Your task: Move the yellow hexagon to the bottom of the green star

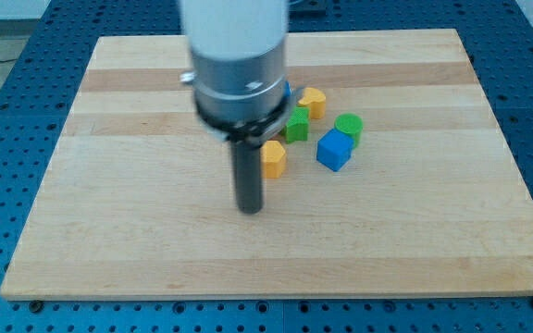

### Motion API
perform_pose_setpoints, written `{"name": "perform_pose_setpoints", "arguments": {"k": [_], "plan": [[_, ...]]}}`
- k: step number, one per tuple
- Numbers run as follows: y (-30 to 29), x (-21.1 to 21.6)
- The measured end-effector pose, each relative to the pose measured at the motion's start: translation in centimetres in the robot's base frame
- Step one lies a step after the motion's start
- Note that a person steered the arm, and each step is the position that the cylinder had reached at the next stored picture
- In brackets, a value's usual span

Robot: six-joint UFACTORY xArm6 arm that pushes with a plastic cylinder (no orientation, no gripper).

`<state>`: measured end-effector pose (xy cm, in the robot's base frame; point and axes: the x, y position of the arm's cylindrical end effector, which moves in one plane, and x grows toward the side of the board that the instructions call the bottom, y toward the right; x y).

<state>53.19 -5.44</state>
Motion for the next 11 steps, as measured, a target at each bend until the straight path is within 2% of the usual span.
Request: {"name": "perform_pose_setpoints", "arguments": {"k": [1, 3, 4, 6, 8, 9, 10, 11], "plan": [[-1.4, -1.3], [3.8, -5.5], [4.0, -6.0], [1.9, -6.4], [5.2, -7.1], [4.7, -6.5], [7.4, -3.6], [11.0, -4.0]]}}
